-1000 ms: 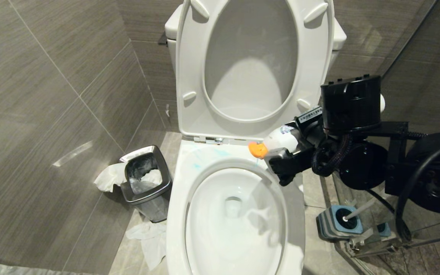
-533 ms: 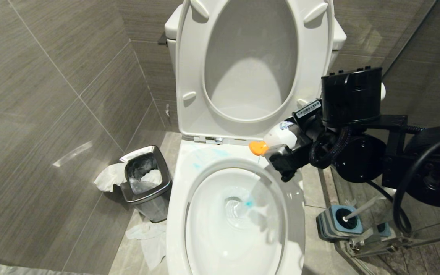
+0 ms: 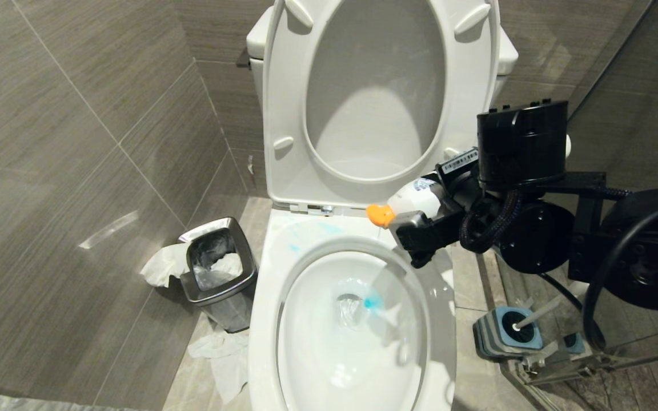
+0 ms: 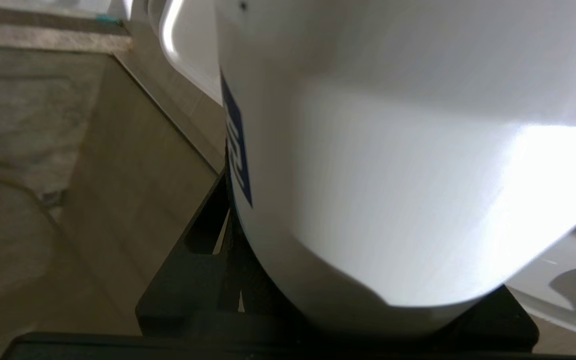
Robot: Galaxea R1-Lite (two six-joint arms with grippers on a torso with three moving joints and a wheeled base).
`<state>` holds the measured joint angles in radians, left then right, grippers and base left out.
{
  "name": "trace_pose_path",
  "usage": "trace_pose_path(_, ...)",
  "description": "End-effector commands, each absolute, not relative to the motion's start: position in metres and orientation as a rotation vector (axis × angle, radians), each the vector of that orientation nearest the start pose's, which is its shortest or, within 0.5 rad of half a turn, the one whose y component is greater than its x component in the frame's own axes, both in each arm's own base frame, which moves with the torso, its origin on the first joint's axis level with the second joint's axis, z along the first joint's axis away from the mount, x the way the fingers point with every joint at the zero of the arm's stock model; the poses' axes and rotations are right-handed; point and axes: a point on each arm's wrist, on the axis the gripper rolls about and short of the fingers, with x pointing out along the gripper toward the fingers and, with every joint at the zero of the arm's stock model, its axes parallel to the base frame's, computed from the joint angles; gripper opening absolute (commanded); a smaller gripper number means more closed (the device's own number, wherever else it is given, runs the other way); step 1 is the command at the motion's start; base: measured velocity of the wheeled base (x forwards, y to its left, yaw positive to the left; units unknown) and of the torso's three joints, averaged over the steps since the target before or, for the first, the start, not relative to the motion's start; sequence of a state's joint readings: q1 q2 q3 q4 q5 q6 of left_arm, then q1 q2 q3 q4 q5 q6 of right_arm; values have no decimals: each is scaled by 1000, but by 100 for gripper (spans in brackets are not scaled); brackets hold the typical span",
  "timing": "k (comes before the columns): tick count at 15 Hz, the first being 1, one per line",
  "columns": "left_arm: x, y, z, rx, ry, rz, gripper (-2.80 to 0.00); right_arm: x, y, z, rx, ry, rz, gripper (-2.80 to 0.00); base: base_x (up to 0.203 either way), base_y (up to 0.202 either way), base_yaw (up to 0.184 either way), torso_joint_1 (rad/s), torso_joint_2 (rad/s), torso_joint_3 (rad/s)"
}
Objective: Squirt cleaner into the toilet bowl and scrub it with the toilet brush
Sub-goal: Pour in the cleaning agent
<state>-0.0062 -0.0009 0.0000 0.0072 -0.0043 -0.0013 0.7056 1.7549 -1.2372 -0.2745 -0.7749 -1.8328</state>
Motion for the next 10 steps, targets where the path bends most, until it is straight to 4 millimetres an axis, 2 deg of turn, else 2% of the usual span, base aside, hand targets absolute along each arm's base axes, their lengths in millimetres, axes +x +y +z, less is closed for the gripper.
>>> trace_pose_path(1, -23, 0, 74, -2, 9, -11, -280, 266, 211, 247, -1912, 198, 121, -280, 0, 0, 0, 0, 0, 0)
trace_pose_path(4, -23, 0, 74, -2, 9, -11, -280, 265, 217, 238, -1726, 215, 135, -280, 0, 0, 0, 0, 0, 0)
trace_pose_path(7, -23, 0, 74, -2, 9, -11, -280, 260, 231, 224, -1401, 231, 183, -280, 0, 0, 0, 0, 0, 0)
trace_pose_path(10, -23, 0, 74, -2, 9, -11, -280, 254, 234, 222, -1213, 228, 235, -280, 0, 0, 0, 0, 0, 0)
